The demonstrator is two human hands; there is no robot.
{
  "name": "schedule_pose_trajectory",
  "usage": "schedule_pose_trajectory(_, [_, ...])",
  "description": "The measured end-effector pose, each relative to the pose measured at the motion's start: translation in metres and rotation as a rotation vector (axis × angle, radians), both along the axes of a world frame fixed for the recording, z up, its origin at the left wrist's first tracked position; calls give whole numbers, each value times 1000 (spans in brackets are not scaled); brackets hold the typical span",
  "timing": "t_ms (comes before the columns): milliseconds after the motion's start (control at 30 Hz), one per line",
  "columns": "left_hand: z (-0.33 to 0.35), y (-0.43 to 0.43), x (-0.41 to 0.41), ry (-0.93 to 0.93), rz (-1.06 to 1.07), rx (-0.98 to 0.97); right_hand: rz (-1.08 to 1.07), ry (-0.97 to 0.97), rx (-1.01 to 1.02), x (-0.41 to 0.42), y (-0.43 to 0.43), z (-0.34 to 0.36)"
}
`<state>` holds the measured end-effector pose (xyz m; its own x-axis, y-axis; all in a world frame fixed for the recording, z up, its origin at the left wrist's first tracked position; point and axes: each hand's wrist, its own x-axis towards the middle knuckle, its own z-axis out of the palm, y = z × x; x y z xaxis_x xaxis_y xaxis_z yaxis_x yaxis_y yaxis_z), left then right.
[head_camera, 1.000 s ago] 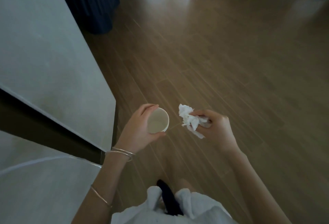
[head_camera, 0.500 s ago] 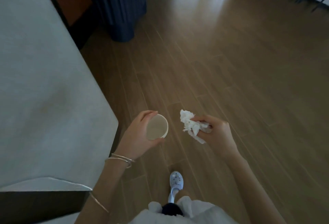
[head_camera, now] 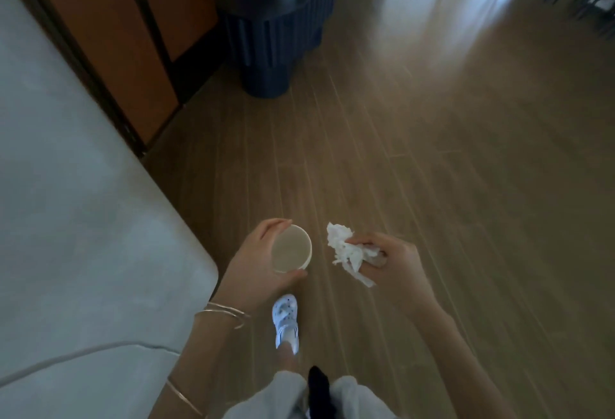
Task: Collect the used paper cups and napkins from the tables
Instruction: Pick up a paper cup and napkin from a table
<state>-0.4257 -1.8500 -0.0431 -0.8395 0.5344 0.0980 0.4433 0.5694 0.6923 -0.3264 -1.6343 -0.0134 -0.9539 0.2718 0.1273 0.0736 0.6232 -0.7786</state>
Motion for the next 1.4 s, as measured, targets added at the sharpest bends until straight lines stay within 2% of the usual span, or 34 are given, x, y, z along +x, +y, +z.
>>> schedule_pose_trajectory(467, [32, 68, -262, 13, -11, -12, -4, 65, 15, -266, 82, 16])
schedule_pose_trajectory(867, [8, 126, -422, -62, 21, -33, -38, -38, -121, -440, 139, -14])
schedule_pose_trajectory(1033, [19, 161, -517, -37, 50, -38, -3, -24, -111, -544, 177, -3])
schedule_pose_trajectory(1100, [26, 185, -586, -47, 101, -33, 23, -13, -119, -617, 207, 4])
schedule_pose_trajectory(1167, [35, 192, -599, -20, 99, -58, 46, -27, -74, -634, 208, 11])
schedule_pose_trajectory(1400, [27, 228, -716, -25, 164, -6, 121, -29, -40, -770, 248, 11])
